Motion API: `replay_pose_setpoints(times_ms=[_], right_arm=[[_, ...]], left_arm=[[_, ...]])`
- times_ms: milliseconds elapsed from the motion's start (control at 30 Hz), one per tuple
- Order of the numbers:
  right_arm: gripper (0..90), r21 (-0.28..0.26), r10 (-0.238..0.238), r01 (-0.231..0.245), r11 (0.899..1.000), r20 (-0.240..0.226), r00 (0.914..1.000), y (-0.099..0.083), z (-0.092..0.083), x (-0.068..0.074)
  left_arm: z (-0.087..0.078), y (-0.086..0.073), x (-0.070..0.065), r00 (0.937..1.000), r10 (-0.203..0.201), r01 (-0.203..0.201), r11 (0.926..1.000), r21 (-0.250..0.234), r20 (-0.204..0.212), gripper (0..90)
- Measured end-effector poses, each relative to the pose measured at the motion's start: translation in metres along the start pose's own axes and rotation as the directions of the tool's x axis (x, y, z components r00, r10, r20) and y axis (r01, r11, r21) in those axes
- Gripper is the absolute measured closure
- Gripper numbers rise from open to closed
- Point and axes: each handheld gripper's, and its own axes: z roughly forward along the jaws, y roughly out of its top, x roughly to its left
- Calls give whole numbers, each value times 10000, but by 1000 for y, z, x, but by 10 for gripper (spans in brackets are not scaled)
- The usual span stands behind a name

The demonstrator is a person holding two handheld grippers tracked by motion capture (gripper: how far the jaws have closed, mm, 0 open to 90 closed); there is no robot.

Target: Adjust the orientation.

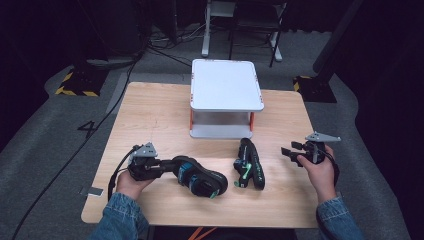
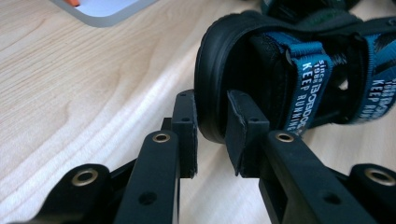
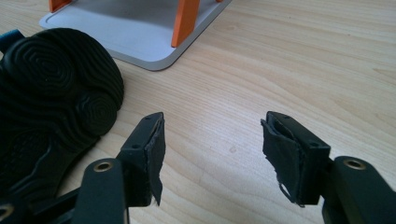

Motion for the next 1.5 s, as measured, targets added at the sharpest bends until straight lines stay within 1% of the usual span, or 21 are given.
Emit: replay_pose_setpoints(times_ms=[167, 200, 233, 267, 300, 400, 567, 600, 633, 733, 800, 833, 900, 933, 1000, 1033, 1100, 1200, 1233, 1367, 1500], right_arm=[[397, 113, -52, 51, 9999, 83, 10000, -5, -3, 2], [397, 123, -10, 8, 9999, 105, 9999, -7, -4, 2], [397, 153, 3, -5, 9999, 138, 9999, -8, -5, 2], [397, 161, 47, -50, 9999, 156, 9999, -10, -6, 2], [397, 169, 24, -27, 9999, 199, 9998, -11, -7, 2], [396, 203, 112, -118, 9997, 294, 9995, -15, -12, 1], [395, 142, 183, -188, 9997, 387, 9991, -17, -17, -2], [394, 99, 230, -235, 9997, 409, 9989, -16, -17, -3], [394, 99, 230, -235, 9997, 409, 9989, -16, -17, -3], [393, 137, 177, -182, 9997, 374, 9991, -16, -17, -2], [391, 160, 164, -170, 9997, 346, 9993, -15, -15, 0], [390, 192, 125, -131, 9997, 301, 9995, -15, -14, 1], [389, 216, 91, -98, 9997, 301, 9995, -15, -13, 1], [389, 212, 93, -99, 9997, 273, 9996, -15, -13, 2], [389, 201, 88, -93, 9998, 279, 9996, -15, -13, 3], [389, 201, 88, -93, 9998, 279, 9996, -15, -13, 3], [389, 275, 61, -69, 9996, 286, 9996, -17, -14, 4], [389, 287, 79, -88, 9995, 330, 9994, -19, -15, 4], [389, 322, 106, -118, 9994, 356, 9993, -20, -16, 4], [390, 350, 126, -140, 9993, 393, 9991, -22, -17, 3], [391, 366, 135, -150, 9992, 398, 9991, -22, -17, 3]], left_arm=[[11, 6, 10, 9990, -431, 433, 9989, -164, 129, 731], [17, 8, 15, 9979, -649, 651, 9975, -263, 82, 729], [19, 9, 16, 9979, -634, 636, 9977, -247, 96, 759], [21, 10, 17, 9983, -582, 580, 9981, -206, -91, 812], [22, 12, 18, 9984, -535, 530, 9983, -229, -183, 812], [26, 16, 19, 9975, -676, 667, 9969, -421, -197, 784], [25, 20, 14, 9978, -552, 529, 9966, -635, -354, 702], [23, 23, 8, 9985, -303, 267, 9967, -763, -461, 685], [23, 23, 8, 9985, -303, 267, 9967, -763, -461, 658], [21, 30, -10, 9978, 131, -184, 9965, -812, -654, 606], [26, 41, -35, 9953, 809, -846, 9938, -722, -527, 587], [28, 45, -42, 9950, 922, -947, 9932, -677, -392, 584], [38, 56, -63, 9891, 1470, -1473, 9872, -617, -103, 581], [43, 60, -70, 9874, 1584, -1580, 9855, -611, 9, 581], [56, 68, -83, 9846, 1705, -1685, 9844, -499, 377, 581], [56, 68, -83, 9846, 1705, -1685, 9844, -499, 377, 581], [76, 76, -96, 9807, 1766, -1752, 9843, -227, 843, 576], [91, 82, -101, 9817, 1715, -1720, 9851, -7, 823, 572], [94, 83, -101, 9822, 1683, -1692, 9856, 34, 838, 589], [97, 85, -102, 9813, 1684, -1695, 9855, 35, 934, 758], [91, 83, -99, 9822, 1392, -1412, 9900, 70, 1260, 842]])
